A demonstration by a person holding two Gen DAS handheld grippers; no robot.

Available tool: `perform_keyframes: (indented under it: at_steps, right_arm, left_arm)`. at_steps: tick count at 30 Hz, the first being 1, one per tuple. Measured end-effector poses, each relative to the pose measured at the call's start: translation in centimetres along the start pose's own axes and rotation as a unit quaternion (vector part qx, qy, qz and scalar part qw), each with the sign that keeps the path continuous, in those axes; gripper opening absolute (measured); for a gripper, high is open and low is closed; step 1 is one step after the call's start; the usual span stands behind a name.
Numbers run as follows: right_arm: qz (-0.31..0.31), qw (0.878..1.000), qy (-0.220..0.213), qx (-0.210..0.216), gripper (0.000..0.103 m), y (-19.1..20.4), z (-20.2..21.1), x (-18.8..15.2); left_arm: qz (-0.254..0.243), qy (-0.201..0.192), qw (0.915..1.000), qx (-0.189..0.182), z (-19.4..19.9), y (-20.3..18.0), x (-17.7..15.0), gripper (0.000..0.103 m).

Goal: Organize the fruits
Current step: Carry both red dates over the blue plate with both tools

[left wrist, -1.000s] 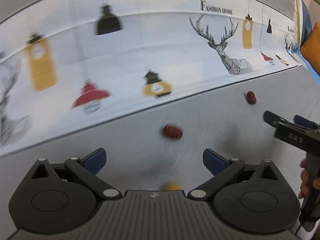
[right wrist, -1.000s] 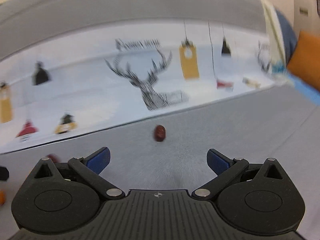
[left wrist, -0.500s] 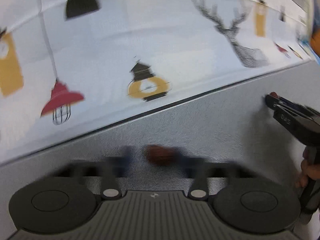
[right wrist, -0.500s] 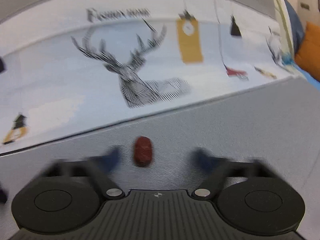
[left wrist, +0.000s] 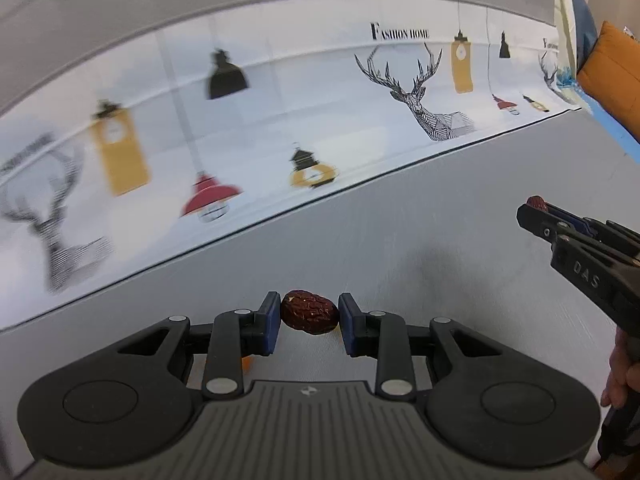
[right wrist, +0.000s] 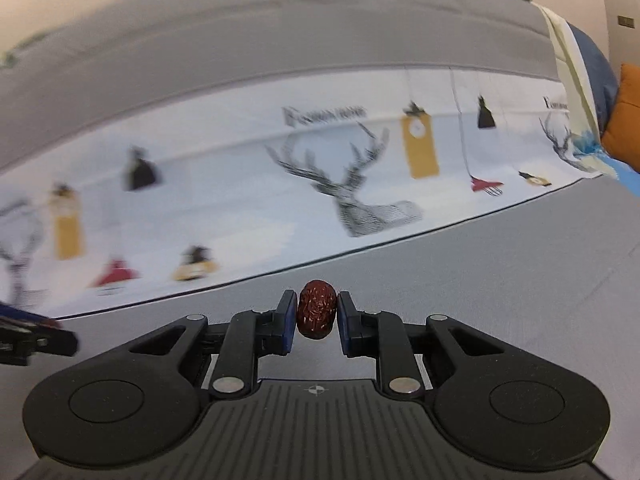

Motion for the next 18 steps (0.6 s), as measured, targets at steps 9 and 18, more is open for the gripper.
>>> perform_keyframes:
  at_steps: [9, 18]
  right_arm:
    - [0.046, 0.996, -0.039, 0.067, 0.023, 7.1, 15.6, -1.6]
    - [0.061, 0.984, 0.006, 0.168, 0.023, 13.6, 26.4, -5.0]
  left_arm:
    - [0.032, -0.044, 0.9975, 0.046, 15.7, 4.3, -8.5, 0.034]
    - [0.079, -0.048, 0.9915, 0.092, 26.5, 8.7, -18.3, 0.034]
Point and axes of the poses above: each gripper's, at about its wrist camera, not at the fingertips, and z roughly against the way its jaws point, y to its left, x to its top, the point moved 1 cm from there along -z, roughly the way its jaws point, and after that the axes turned 1 degree about x, right-handed, at the moved point
